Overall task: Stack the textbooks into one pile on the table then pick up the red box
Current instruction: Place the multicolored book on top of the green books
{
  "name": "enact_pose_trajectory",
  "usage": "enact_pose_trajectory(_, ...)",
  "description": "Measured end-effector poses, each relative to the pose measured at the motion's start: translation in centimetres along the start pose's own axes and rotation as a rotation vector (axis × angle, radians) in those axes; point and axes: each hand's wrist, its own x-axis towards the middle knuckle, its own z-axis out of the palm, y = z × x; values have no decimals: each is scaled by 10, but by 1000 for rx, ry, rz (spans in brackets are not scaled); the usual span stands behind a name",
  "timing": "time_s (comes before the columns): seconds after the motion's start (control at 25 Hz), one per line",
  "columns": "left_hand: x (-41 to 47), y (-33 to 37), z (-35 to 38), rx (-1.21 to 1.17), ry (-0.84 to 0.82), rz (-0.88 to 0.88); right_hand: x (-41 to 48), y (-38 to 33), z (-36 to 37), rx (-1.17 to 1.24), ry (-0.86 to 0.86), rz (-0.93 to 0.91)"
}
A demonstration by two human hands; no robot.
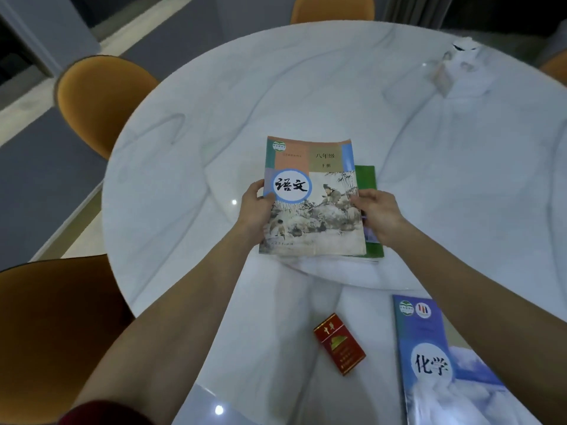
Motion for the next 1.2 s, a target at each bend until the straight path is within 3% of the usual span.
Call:
enact_pose_trajectory(0.4, 43, -20, 87, 221, -39, 5, 52, 28, -49, -139, 171, 107)
enact_pose_trajectory(0.64, 54, -42, 98, 632, 41, 183, 58, 42, -48, -367, 227, 23)
enact_pose_trajectory(0.8, 54, -48, 99, 969, 66, 182, 61, 48, -46, -544, 235, 15)
enact_pose_trajectory(1.2, 54, -49, 99, 939, -2, 123, 63, 45, -43, -628, 214, 54)
